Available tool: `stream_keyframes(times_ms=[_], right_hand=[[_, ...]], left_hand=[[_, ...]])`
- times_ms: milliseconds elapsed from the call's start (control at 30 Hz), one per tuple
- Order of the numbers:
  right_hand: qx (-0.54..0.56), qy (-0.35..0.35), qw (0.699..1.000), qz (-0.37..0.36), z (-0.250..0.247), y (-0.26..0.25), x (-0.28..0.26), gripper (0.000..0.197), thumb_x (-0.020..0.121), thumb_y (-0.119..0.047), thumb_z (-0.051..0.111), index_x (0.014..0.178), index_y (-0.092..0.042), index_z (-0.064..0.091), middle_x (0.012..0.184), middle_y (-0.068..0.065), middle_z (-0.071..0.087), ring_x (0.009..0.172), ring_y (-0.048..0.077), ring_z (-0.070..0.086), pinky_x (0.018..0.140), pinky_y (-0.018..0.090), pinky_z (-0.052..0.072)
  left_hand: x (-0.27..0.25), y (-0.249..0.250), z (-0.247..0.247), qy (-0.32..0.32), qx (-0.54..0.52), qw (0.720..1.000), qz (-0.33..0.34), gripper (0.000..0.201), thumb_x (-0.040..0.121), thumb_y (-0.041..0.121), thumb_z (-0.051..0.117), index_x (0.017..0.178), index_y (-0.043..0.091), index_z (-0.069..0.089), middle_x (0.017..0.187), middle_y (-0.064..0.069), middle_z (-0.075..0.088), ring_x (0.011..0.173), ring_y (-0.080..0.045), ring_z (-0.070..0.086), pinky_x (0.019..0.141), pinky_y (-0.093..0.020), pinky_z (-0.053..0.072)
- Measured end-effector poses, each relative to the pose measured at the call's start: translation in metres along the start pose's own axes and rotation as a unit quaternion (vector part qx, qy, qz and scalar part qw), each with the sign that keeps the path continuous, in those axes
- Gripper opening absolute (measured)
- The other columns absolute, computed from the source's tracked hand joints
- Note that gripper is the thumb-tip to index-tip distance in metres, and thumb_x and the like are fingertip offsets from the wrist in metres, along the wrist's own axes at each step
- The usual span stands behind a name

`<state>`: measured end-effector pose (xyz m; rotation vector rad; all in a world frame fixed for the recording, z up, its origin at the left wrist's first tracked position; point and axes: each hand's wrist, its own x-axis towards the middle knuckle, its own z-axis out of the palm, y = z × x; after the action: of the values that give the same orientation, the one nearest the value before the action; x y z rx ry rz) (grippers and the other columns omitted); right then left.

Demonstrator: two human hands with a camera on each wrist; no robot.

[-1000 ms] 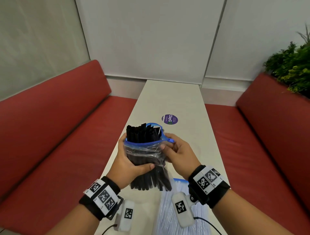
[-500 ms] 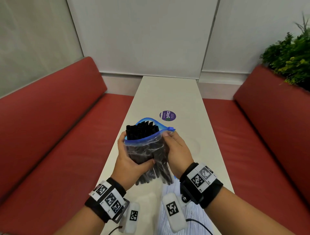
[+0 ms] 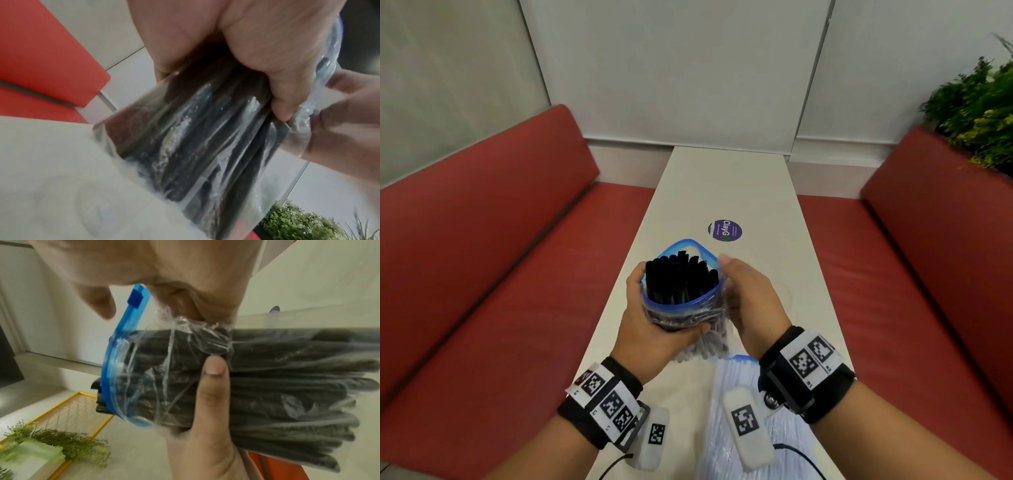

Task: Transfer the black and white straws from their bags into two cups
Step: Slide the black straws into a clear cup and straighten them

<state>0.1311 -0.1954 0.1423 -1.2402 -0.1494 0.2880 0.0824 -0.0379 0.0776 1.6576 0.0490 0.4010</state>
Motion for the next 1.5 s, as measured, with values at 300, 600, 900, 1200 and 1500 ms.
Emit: stream_keyframes(times_ms=[300,600,900,1200,1500], right_hand=[[0.015,0.07,0.997,-0.026,0.009,-0.003,0.008,0.037,0.096,-0.011,0.056,0.063,-0.02,0.041,0.06,0.001,0.043,0.054,0.013,0.044,0.06,0.026,0.04],[-0.204,-0.135,0.968,-0.049,-0.014,0.033,-0.007,0.035,0.104,-0.027,0.044,0.135,-0.044,0.048,0.129,-0.015,0.066,0.123,-0.003,0.059,0.107,0.024,0.045],[-0.244,-0.099,0.965,0.005,-0.029,0.073,-0.002,0.041,0.094,-0.047,0.052,0.126,-0.023,0.058,0.12,0.006,0.07,0.113,0.021,0.066,0.104,0.053,0.047],[-0.179,-0.063,0.971,0.144,-0.053,0.072,0.019,0.04,0.102,-0.039,0.045,0.117,-0.011,0.069,0.11,0.007,0.077,0.101,0.02,0.074,0.093,0.033,0.057],[-0.229,-0.028,0.935,0.268,-0.061,0.071,0.069,0.061,0.08,-0.06,0.057,0.105,-0.007,0.074,0.107,0.012,0.077,0.103,0.03,0.072,0.102,0.045,0.052]], left_hand=[[-0.004,0.006,0.01,0.025,-0.011,0.999,0.025,0.114,0.055,0.015,0.097,0.146,0.022,0.029,0.131,0.001,0.064,0.122,-0.022,0.066,0.101,-0.052,0.056],[0.016,0.007,-0.004,0.027,-0.052,0.997,-0.059,0.093,0.049,0.026,0.101,0.126,0.008,0.052,0.113,-0.011,0.073,0.105,-0.022,0.074,0.093,-0.039,0.061],[0.025,-0.017,-0.009,-0.133,-0.009,0.962,-0.237,0.079,0.069,0.084,0.06,0.132,0.037,0.05,0.123,-0.005,0.073,0.115,-0.023,0.071,0.104,-0.055,0.052],[0.059,-0.018,0.01,-0.193,-0.014,0.876,-0.441,0.062,0.097,0.066,0.043,0.124,0.017,0.07,0.114,-0.011,0.079,0.112,-0.033,0.073,0.104,-0.057,0.052],[0.095,-0.054,0.02,-0.243,-0.095,0.82,-0.509,0.063,0.097,0.06,0.049,0.134,0.013,0.065,0.131,-0.019,0.07,0.126,-0.036,0.064,0.115,-0.056,0.041]])
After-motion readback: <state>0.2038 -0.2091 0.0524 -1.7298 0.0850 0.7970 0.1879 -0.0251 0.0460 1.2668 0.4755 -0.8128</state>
